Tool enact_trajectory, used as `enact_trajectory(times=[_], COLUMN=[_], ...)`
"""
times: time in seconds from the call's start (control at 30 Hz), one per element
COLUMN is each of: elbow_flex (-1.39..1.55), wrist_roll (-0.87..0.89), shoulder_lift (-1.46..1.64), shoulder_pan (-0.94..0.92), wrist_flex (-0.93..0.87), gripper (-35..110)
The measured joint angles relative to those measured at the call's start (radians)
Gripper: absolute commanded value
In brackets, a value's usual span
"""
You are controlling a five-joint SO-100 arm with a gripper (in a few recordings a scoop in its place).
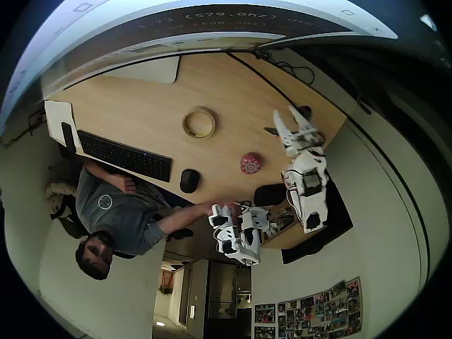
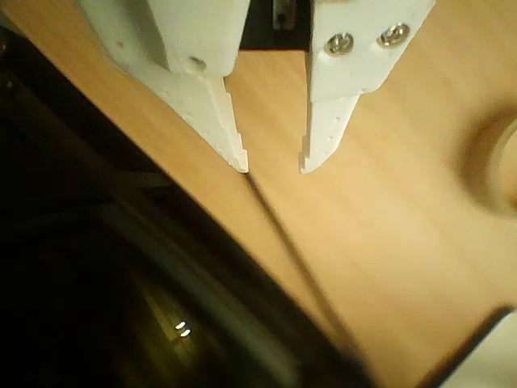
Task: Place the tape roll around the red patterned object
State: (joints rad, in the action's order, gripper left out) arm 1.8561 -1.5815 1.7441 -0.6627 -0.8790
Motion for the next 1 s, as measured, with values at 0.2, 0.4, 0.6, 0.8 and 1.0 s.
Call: enact_trajectory(times=[0.2, 0.4, 0.6, 0.8, 1.0], elbow_flex=[-0.11, -0.11, -0.11, -0.183, -0.376], wrist_roll=[0.08, 0.184, 0.278, 0.35, 0.348], shoulder_lift=[-0.121, -0.127, -0.229, -0.373, -0.477], shoulder_pan=[0.14, 0.268, 0.399, 0.469, 0.489], wrist_flex=[-0.044, 0.006, 0.071, 0.081, -0.026], gripper=[23, 22, 22, 22, 22])
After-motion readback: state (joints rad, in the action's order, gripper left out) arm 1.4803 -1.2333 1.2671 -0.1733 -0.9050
